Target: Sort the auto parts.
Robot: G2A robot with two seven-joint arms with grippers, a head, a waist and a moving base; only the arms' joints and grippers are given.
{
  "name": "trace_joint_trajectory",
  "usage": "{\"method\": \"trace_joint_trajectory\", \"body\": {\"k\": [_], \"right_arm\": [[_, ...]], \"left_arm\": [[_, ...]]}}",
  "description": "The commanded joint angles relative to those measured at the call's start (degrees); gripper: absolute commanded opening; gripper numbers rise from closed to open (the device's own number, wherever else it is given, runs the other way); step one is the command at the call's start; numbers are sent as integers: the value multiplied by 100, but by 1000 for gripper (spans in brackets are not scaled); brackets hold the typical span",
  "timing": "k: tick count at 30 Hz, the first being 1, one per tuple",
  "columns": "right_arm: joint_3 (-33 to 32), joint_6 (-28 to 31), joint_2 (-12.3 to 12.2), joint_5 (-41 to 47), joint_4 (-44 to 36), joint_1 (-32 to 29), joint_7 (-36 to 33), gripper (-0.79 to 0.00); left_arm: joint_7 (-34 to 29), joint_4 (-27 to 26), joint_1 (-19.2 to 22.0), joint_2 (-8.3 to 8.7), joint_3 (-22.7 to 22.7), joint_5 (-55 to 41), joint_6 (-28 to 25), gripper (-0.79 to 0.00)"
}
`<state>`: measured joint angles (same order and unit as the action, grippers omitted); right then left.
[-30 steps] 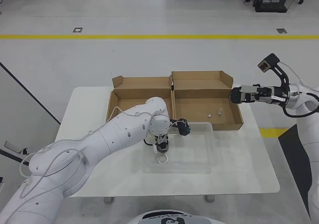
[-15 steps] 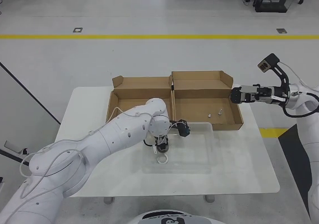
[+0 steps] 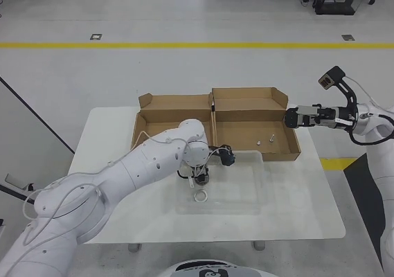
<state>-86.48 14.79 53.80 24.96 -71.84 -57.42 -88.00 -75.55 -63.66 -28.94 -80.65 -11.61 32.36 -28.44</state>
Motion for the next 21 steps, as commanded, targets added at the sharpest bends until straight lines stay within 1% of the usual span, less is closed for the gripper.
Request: {"method": "trace_joint_trajectory", "body": {"k": [1, 4, 7, 18, 20, 21], "right_arm": [[0, 0, 0, 2, 0, 0, 0, 0], [0, 0, 0, 2, 0, 0, 0, 0], [0, 0, 0, 2, 0, 0, 0, 0], [0, 0, 0, 2, 0, 0, 0, 0], [0, 0, 0, 2, 0, 0, 0, 0], [0, 0, 0, 2, 0, 0, 0, 0]], "left_arm": [[-86, -133, 42, 49, -67, -44, 56, -785], [-183, -445, 139, 148, -143, -162, 153, -785], [-273, -834, 263, 286, -189, -323, 243, -785], [-498, -2239, 621, 957, -451, -962, 468, -785], [-504, -2455, 655, 1064, -518, -1049, 474, -785], [-500, -2482, 655, 1081, -530, -1066, 469, -785]]}}
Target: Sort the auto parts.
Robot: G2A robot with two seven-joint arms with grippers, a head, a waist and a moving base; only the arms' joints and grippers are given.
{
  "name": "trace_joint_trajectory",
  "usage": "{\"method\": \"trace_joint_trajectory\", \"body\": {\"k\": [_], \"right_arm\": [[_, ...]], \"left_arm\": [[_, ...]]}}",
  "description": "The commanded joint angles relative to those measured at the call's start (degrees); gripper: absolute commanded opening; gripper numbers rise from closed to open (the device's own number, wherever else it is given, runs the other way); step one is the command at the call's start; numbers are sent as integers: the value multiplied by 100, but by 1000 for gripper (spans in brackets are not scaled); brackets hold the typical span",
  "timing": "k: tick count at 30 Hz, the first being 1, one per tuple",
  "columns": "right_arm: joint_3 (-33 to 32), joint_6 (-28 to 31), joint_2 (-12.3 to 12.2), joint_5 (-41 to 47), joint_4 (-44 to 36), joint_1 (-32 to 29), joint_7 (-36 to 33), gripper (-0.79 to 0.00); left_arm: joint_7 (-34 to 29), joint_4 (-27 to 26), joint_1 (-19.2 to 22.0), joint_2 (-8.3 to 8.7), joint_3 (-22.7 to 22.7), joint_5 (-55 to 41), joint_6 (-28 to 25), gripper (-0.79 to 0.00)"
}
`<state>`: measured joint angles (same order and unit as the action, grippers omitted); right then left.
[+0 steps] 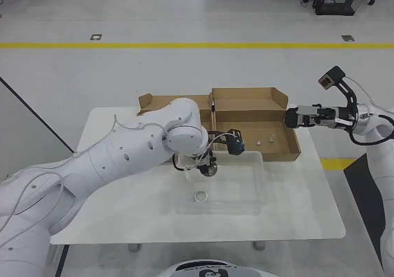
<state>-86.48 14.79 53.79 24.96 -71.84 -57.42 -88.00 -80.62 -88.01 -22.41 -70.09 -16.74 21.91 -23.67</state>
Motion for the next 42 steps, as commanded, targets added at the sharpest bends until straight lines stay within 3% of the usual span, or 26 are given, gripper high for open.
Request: {"method": "trace_joint_trajectory", "body": {"k": [1, 10, 13, 22, 31, 42], "right_arm": [[0, 0, 0, 2, 0, 0, 0, 0], [0, 0, 0, 2, 0, 0, 0, 0], [0, 0, 0, 2, 0, 0, 0, 0], [0, 0, 0, 2, 0, 0, 0, 0], [0, 0, 0, 2, 0, 0, 0, 0], [0, 0, 0, 2, 0, 0, 0, 0]], "left_arm": [[7, -47, 2, 25, -17, -20, -7, -785], [55, -26, -23, 28, -25, -25, 16, -785], [249, 58, -139, 115, -177, 128, 149, -785], [754, -346, -757, 667, -1268, 78, 315, -785], [1008, -918, -1734, 1266, -2651, -37, -15, -785], [1420, -789, -2587, 1687, -4047, -854, -831, -785]]}}
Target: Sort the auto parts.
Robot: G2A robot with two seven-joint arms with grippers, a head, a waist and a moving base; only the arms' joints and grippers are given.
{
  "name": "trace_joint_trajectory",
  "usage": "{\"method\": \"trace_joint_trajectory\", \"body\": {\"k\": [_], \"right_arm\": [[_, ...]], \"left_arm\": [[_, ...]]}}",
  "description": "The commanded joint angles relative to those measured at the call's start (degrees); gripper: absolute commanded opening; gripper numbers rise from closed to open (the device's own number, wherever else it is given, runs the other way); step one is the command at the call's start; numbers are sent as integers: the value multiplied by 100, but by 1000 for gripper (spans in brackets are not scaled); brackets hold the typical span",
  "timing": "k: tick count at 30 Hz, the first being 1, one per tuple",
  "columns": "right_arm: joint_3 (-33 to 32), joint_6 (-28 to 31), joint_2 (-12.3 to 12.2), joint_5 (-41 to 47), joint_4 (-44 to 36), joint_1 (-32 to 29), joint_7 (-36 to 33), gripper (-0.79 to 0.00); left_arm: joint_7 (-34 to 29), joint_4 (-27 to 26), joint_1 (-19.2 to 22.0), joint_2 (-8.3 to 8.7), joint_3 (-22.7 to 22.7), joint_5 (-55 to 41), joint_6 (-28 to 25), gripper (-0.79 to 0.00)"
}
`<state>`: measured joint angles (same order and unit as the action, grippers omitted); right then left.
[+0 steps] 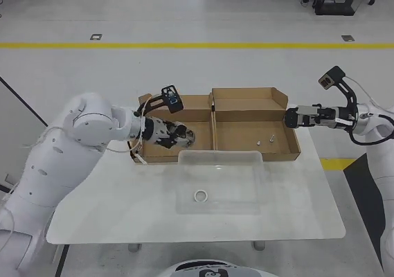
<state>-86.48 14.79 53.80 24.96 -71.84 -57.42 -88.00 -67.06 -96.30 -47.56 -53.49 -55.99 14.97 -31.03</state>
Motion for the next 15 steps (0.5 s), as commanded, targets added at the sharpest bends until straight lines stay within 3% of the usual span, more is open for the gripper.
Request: {"method": "trace_joint_trajectory", "body": {"k": [1, 7, 15], "right_arm": [[0, 0, 0, 2, 0, 0, 0, 0], [0, 0, 0, 2, 0, 0, 0, 0], [0, 0, 0, 2, 0, 0, 0, 0]], "left_arm": [[98, 61, -128, 51, -213, -257, -173, -785], [557, 317, -441, 129, -635, -1394, -807, -785], [995, 684, -646, 162, -868, -2813, -1614, -785]]}}
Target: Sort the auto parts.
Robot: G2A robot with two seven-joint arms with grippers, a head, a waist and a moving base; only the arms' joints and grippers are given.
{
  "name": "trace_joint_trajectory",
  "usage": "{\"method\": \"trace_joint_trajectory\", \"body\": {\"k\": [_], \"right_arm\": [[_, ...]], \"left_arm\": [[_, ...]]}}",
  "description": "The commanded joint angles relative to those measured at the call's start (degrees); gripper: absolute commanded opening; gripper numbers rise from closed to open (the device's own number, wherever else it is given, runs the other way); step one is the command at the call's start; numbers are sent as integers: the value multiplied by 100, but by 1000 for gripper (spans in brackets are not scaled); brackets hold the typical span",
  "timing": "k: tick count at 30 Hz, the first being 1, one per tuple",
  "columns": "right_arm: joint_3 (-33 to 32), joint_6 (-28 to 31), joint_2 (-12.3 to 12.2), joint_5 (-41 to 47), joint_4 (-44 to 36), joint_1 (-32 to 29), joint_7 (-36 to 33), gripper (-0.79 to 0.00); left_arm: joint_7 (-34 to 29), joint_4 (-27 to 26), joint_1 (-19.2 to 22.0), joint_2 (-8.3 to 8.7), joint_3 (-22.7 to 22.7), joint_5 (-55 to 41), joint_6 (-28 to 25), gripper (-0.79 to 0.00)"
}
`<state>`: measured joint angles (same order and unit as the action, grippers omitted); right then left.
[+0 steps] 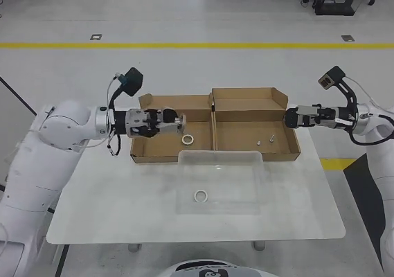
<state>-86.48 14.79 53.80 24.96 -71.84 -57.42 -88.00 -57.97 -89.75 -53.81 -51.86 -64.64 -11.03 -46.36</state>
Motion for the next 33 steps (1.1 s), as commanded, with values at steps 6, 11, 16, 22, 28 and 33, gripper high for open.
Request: {"method": "trace_joint_trajectory", "body": {"k": [6, 11, 16, 22, 28, 33], "right_arm": [[0, 0, 0, 2, 0, 0, 0, 0], [0, 0, 0, 2, 0, 0, 0, 0], [0, 0, 0, 2, 0, 0, 0, 0], [0, 0, 0, 2, 0, 0, 0, 0], [0, 0, 0, 2, 0, 0, 0, 0], [0, 0, 0, 2, 0, 0, 0, 0]], "left_arm": [[571, 98, -147, 37, 55, -1060, -567, -785], [1103, 51, -214, 105, 226, -1516, -1100, -785], [1168, -20, -243, 177, 279, -1926, -1164, -785], [1168, -50, -251, 195, 242, -1997, -1164, -785], [1168, -50, -251, 195, 242, -1997, -1164, -785], [1248, -195, -308, 186, 238, -1978, -1116, -785]]}}
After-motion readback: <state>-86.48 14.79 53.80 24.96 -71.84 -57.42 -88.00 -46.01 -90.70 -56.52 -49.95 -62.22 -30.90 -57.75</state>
